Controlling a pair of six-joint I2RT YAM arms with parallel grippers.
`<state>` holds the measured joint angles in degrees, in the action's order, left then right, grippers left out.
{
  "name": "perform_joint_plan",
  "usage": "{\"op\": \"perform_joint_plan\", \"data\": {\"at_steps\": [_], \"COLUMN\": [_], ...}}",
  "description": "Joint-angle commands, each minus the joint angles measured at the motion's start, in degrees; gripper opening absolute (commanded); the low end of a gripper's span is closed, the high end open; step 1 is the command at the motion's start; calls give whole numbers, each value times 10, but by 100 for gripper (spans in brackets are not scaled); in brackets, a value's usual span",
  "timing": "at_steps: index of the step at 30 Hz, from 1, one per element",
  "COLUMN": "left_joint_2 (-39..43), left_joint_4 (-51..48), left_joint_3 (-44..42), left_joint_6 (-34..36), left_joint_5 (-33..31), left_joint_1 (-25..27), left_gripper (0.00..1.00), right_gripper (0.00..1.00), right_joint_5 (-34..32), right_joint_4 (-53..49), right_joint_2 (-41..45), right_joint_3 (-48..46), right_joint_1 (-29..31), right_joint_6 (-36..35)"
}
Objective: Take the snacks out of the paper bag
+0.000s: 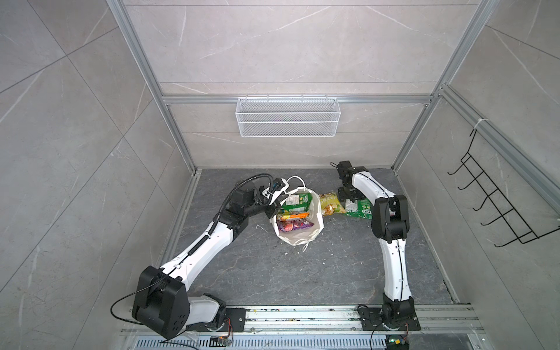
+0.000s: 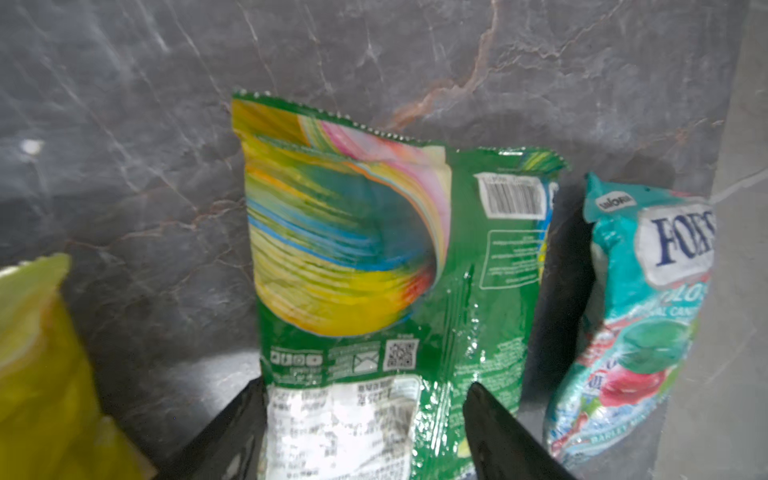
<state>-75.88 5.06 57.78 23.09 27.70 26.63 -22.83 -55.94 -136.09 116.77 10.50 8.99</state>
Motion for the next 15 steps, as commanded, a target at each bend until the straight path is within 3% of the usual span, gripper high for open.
{"op": "perform_joint_plan", "data": {"at_steps": [1, 4, 15], "left_joint_2": [13, 11, 10], "left_joint_4": [7, 6, 7], "left_joint_3": [26, 28, 25], "left_joint_6": [-9, -9, -10], "left_joint_5": [22, 22, 24], "left_joint_1": [0, -1, 0], "left_gripper": [0, 0, 0], "right_gripper": [76, 74, 70], "right_joint_5": [-18, -20, -30], "right_joint_4": [10, 19, 12], "right_joint_2": [8, 18, 22], "right_joint_3": [-30, -46, -47], "right_joint_1": [1, 1, -18], "right_joint_6": [-33, -58, -42]}}
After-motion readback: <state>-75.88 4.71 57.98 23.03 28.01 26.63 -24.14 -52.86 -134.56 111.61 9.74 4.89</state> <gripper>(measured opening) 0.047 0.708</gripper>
